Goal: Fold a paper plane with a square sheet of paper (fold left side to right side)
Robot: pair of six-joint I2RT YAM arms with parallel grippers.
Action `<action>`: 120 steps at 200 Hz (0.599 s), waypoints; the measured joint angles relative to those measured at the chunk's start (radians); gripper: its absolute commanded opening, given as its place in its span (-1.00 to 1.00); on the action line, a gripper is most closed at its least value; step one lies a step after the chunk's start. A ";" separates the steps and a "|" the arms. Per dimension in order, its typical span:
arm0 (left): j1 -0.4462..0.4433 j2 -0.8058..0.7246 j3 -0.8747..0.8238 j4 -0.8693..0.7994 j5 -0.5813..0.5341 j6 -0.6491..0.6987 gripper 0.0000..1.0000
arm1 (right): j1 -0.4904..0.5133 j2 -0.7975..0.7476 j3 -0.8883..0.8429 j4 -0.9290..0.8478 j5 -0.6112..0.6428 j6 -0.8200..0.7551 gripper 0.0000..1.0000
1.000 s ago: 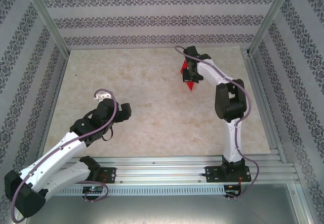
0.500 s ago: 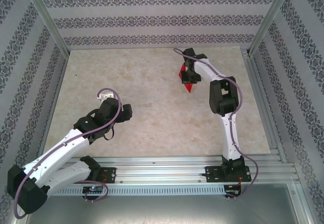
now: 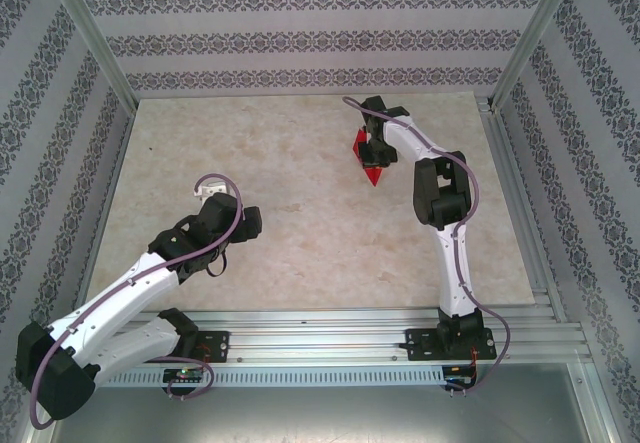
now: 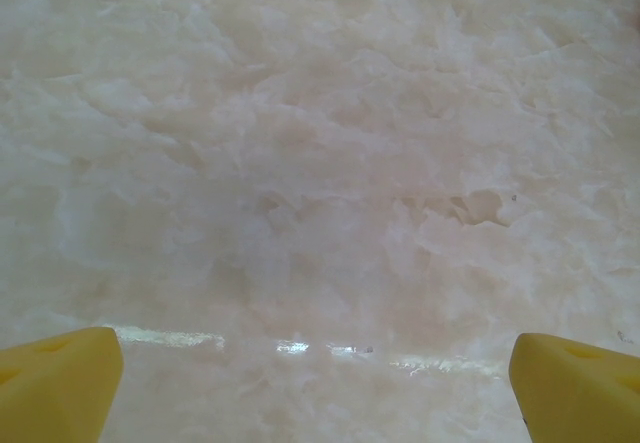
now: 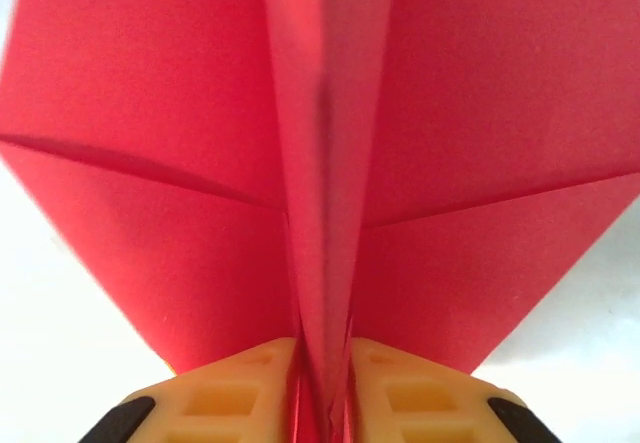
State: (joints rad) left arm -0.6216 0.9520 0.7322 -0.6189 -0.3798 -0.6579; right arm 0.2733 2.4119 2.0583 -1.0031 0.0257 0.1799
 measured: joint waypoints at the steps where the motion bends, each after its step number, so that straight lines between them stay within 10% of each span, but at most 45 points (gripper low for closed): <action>1: 0.000 0.000 0.000 0.000 0.000 0.000 1.00 | 0.001 0.000 0.000 -0.001 0.000 0.000 -0.51; 69: 0.000 0.000 0.024 -0.005 -0.014 0.000 1.00 | 0.062 -0.327 -0.143 -0.044 0.085 0.004 -0.14; 120: 0.002 -0.032 0.025 -0.001 -0.176 0.016 1.00 | 0.071 -0.838 -0.618 0.101 0.115 0.042 0.18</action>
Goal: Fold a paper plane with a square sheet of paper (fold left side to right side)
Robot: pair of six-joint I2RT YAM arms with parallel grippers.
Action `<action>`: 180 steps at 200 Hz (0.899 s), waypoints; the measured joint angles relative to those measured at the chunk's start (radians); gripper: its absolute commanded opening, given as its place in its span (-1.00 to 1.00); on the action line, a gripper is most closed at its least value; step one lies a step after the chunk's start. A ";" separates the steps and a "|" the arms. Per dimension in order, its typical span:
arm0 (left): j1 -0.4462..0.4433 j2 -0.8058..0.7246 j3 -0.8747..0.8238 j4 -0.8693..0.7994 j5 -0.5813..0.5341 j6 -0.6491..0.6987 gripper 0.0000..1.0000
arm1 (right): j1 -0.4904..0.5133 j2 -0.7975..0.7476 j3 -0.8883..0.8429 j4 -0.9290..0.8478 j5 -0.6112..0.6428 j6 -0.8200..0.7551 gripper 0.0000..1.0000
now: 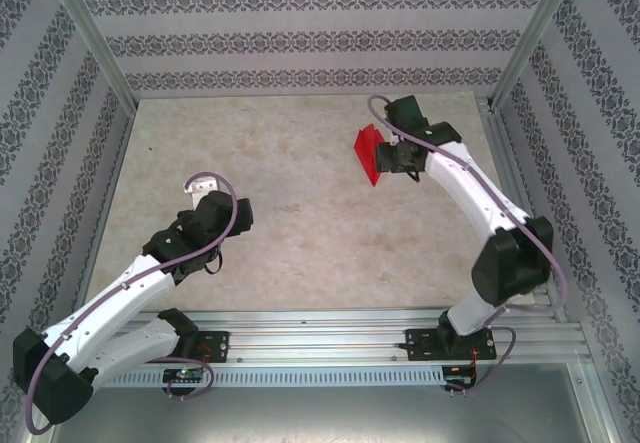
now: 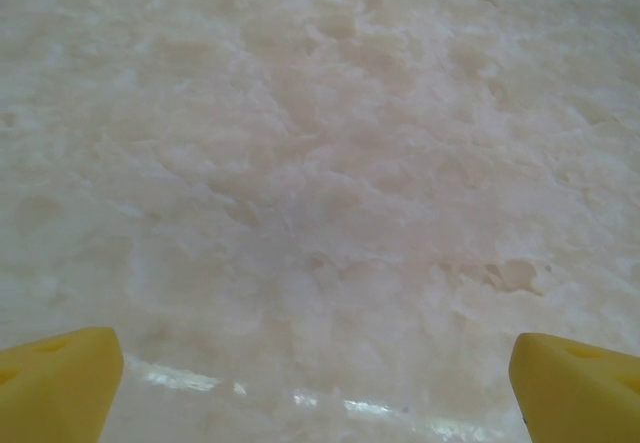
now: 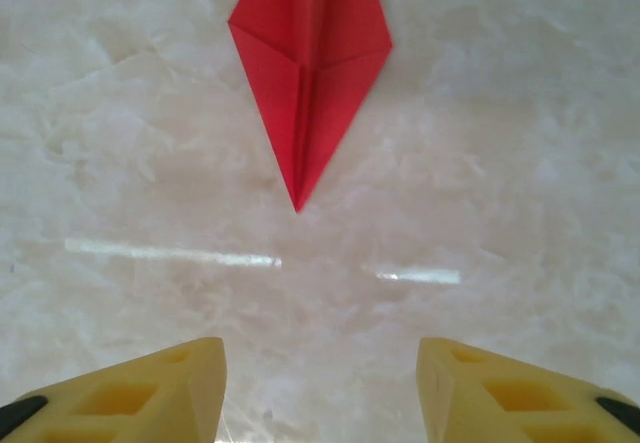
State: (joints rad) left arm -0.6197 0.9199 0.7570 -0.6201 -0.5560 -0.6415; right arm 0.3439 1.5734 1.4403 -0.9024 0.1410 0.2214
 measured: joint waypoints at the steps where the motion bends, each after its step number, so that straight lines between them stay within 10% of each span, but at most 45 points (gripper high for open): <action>1: 0.000 -0.001 0.000 0.001 -0.009 0.002 1.00 | -0.001 -0.008 -0.013 0.005 0.000 0.000 0.19; 51: 0.038 -0.063 -0.111 0.186 -0.322 0.122 1.00 | -0.158 -0.386 -0.526 0.292 0.021 0.015 0.95; 73: 0.101 -0.052 -0.196 0.328 -0.382 0.204 1.00 | -0.241 -0.457 -0.682 0.455 0.017 0.002 0.96; 180: 0.375 0.228 -0.446 1.014 -0.097 0.559 1.00 | -0.322 -0.164 -0.984 1.363 -0.032 -0.177 0.96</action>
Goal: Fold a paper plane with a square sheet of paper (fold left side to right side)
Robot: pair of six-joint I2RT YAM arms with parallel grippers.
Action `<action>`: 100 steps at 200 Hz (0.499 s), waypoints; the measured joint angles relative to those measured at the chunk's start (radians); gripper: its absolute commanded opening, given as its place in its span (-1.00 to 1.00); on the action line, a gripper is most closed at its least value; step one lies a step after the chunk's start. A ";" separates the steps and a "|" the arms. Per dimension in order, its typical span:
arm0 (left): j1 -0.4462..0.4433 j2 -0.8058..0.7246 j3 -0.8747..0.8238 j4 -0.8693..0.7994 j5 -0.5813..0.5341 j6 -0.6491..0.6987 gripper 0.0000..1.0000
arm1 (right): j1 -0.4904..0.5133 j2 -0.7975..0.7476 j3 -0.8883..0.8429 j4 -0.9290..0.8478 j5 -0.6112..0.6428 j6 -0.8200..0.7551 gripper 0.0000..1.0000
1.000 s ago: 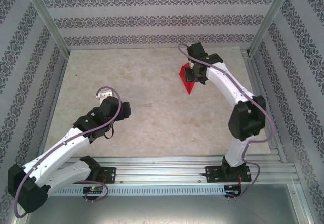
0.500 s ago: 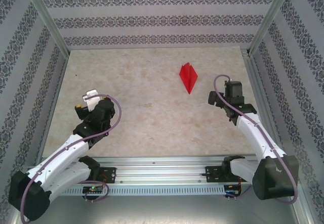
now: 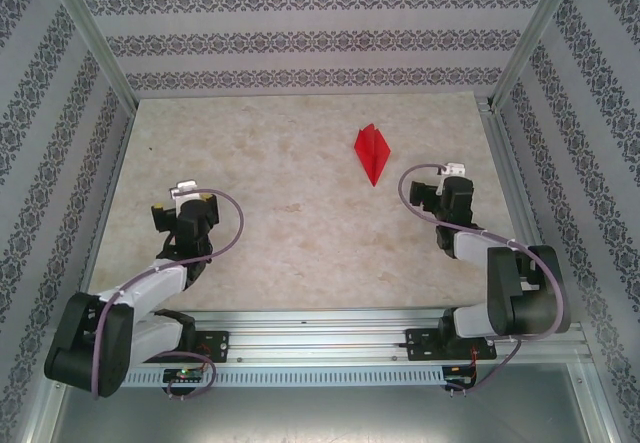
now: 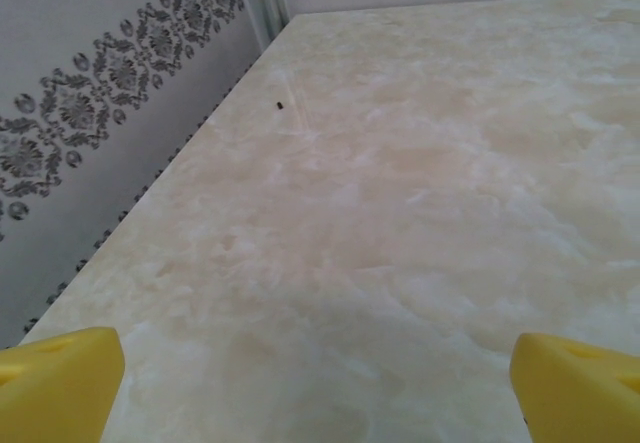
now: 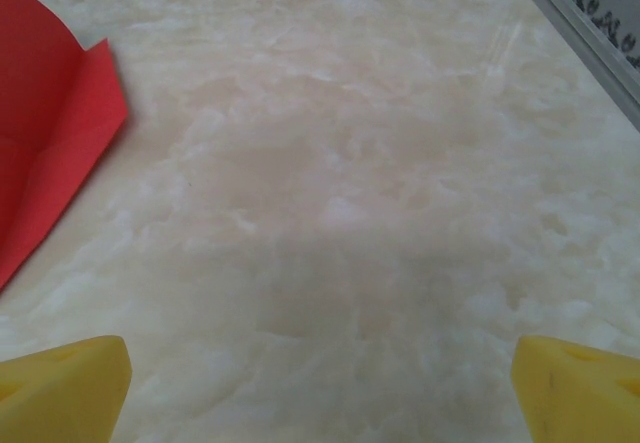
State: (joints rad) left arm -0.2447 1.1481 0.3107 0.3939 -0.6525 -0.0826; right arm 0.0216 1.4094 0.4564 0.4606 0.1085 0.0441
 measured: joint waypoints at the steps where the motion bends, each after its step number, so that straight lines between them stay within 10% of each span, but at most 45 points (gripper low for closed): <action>1: 0.001 0.003 -0.001 0.005 0.002 0.002 1.00 | 0.000 0.001 0.001 0.006 -0.002 -0.003 0.96; 100: 0.061 0.392 -0.009 0.504 0.313 0.125 0.99 | -0.024 0.124 -0.098 0.447 -0.023 -0.039 0.96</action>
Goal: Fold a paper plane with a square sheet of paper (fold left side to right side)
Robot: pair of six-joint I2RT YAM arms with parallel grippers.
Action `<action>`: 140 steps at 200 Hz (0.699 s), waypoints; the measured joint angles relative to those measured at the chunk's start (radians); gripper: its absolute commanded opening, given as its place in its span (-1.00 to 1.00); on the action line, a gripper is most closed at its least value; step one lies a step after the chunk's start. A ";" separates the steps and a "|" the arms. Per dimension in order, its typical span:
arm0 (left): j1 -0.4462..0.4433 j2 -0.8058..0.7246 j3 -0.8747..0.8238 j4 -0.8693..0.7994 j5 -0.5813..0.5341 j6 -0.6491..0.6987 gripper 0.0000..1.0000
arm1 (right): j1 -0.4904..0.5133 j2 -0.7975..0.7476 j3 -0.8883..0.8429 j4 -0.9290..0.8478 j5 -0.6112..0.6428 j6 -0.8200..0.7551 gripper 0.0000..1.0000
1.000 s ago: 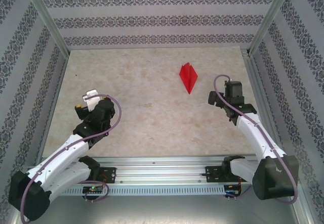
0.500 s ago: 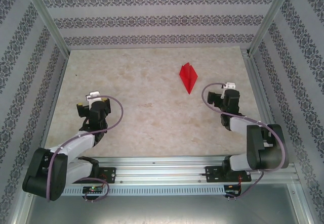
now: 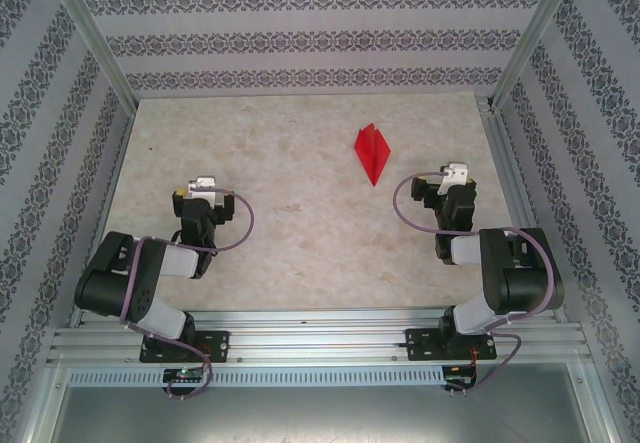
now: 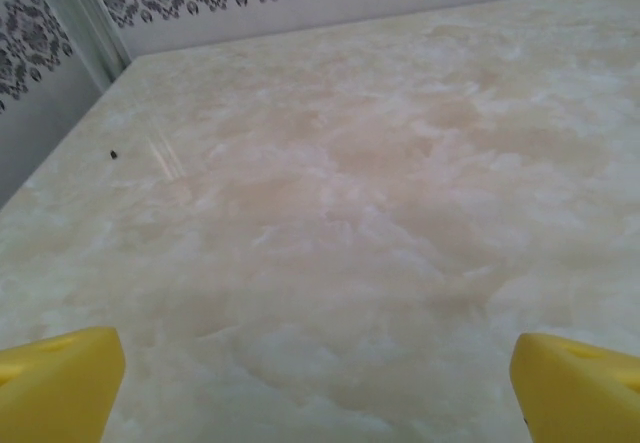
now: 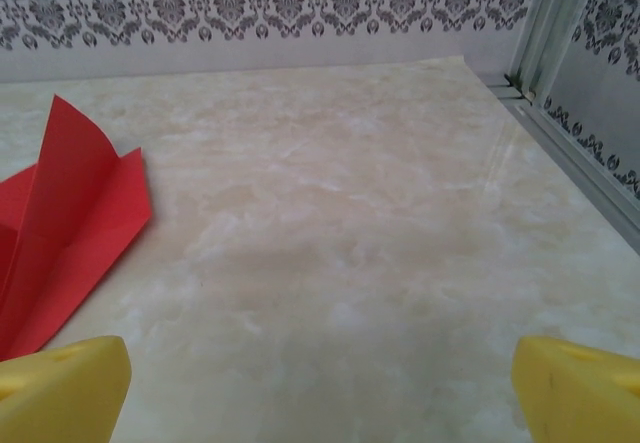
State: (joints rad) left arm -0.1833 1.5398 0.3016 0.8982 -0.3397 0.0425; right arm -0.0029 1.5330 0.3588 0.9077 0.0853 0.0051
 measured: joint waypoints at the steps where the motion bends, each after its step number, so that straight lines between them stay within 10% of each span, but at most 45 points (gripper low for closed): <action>1: 0.000 0.000 0.000 0.000 0.000 0.000 0.99 | 0.000 0.000 0.000 0.002 0.000 0.000 0.96; 140: 0.084 0.029 0.082 -0.032 0.129 -0.022 1.00 | 0.001 0.000 0.000 0.051 0.037 0.000 0.96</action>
State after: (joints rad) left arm -0.0990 1.5688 0.3840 0.8661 -0.2111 0.0204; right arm -0.0021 1.5330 0.3588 0.9585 0.1219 0.0048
